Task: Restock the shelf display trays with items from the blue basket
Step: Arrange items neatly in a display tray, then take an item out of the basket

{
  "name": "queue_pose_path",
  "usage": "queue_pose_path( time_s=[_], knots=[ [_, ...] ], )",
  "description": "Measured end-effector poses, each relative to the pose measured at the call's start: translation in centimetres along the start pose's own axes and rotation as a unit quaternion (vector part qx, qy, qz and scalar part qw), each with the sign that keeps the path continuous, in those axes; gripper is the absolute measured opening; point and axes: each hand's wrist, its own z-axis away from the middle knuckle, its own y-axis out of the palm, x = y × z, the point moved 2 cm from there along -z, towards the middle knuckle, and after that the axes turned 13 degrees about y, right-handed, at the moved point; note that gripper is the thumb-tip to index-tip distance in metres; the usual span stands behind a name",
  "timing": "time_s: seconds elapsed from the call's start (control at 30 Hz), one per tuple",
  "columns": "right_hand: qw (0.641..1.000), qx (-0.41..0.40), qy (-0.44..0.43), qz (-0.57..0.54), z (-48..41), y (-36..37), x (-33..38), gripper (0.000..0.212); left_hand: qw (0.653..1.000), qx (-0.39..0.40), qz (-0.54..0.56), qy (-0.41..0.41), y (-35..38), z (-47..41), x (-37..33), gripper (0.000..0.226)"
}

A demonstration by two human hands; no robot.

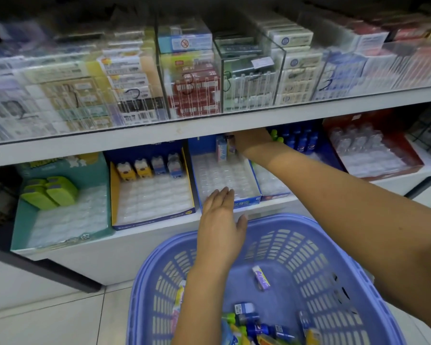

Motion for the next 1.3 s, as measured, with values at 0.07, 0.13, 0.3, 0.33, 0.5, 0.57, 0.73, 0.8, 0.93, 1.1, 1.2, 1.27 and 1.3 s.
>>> queue_pose_path(
  time_s=[0.07,0.13,0.3,0.33,0.5,0.57,0.73,0.8,0.93,1.1,1.2,1.27,1.3],
  knots=[
    [0.997,-0.047,-0.013,-0.068,1.9,-0.5,-0.3,0.02,0.994,-0.097,0.05,0.019,-0.7,0.6,-0.5,0.037],
    [0.983,-0.114,-0.048,-0.134,5.6,-0.8,-1.3,0.016,0.98,-0.181,0.085,0.024,-0.9,1.5,-0.8,0.022],
    [0.983,0.104,0.01,-0.153,14.9,5.7,-6.2,0.036,0.996,0.035,0.042,-0.068,4.2,3.6,1.6,0.029],
    [0.977,0.182,0.033,-0.106,15.8,8.1,-6.9,0.039,0.99,0.102,0.035,-0.089,6.0,4.5,2.4,0.027],
    [0.932,0.342,0.118,-0.002,16.5,20.0,-9.8,0.019,0.912,0.371,0.056,-0.162,12.9,11.3,5.1,0.037],
    [0.932,0.319,0.169,-0.019,16.2,23.6,-10.9,0.017,0.883,0.438,0.06,-0.159,14.4,12.9,5.6,0.041],
    [0.901,0.285,0.301,-0.126,16.5,28.6,-11.6,0.08,0.862,0.452,0.105,-0.205,16.0,13.8,7.1,0.04],
    [0.907,0.274,0.297,-0.115,16.2,29.6,-11.4,0.071,0.859,0.45,0.113,-0.216,16.2,13.7,7.5,0.025],
    [0.919,0.3,0.245,-0.071,15.4,30.2,-10.8,0.047,0.87,0.414,0.132,-0.235,16.9,13.9,8.7,0.018],
    [0.916,0.353,0.167,-0.089,15.9,28.3,-10.1,0.026,0.898,0.273,0.176,-0.296,16.7,13.0,9.4,0.031],
    [0.919,0.369,0.067,-0.124,16.7,25.6,-8.7,0.025,0.838,0.168,0.362,-0.372,16.1,11.8,9.3,0.04],
    [0.92,0.356,0.007,-0.162,17.2,23.5,-7.7,0.019,0.766,0.117,0.481,-0.41,15.4,11.3,8.6,0.034],
    [0.924,0.343,-0.01,-0.171,17.3,22.5,-7.3,0.025,0.737,0.096,0.523,-0.417,14.8,11.0,8.3,0.032]
  ],
)
